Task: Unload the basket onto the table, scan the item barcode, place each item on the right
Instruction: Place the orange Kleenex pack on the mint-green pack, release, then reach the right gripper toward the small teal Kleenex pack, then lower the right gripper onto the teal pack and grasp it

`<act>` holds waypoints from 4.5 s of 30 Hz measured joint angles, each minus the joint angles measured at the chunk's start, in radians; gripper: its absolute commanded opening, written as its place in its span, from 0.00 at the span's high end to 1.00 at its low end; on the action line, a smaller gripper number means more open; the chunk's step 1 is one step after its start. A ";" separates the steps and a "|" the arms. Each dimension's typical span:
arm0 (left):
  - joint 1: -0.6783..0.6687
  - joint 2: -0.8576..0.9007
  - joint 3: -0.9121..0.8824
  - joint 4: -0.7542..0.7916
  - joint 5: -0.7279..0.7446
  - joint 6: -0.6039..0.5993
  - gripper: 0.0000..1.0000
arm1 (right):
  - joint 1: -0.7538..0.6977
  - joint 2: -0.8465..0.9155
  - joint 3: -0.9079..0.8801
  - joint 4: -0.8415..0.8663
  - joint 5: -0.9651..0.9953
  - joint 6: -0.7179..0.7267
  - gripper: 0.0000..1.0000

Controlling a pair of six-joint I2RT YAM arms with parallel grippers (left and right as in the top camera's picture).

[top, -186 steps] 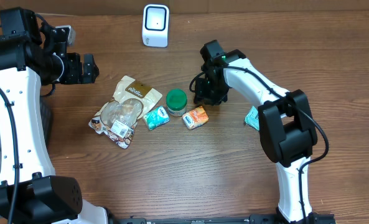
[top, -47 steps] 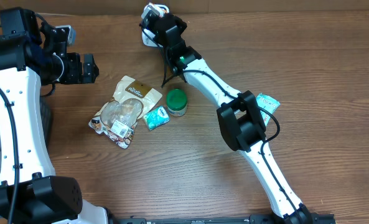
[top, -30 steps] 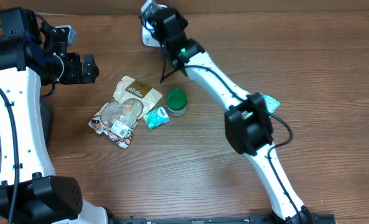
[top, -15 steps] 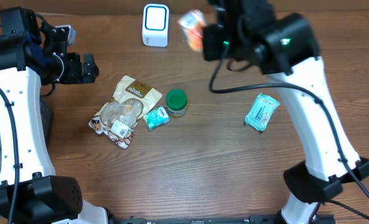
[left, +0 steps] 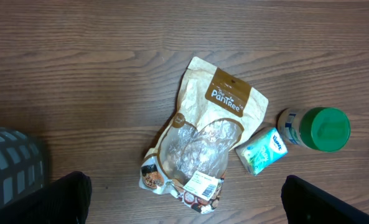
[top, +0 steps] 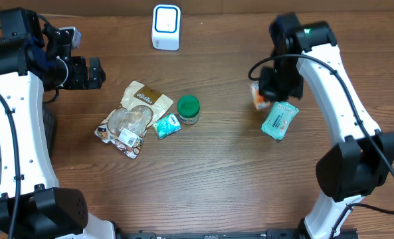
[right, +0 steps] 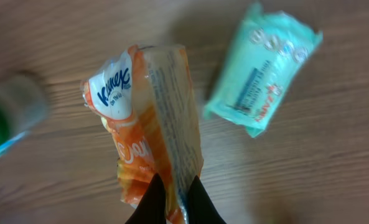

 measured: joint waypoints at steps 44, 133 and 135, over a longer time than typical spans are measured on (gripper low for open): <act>0.000 0.000 0.000 0.000 0.000 0.000 0.00 | 0.461 0.065 0.120 0.523 -0.149 0.098 0.46; 0.000 0.000 0.000 0.000 0.000 0.000 0.00 | 0.430 0.422 0.301 0.509 0.164 0.143 0.61; 0.000 0.000 0.000 0.000 0.000 0.000 0.00 | 0.395 0.422 0.267 0.511 0.169 0.153 0.61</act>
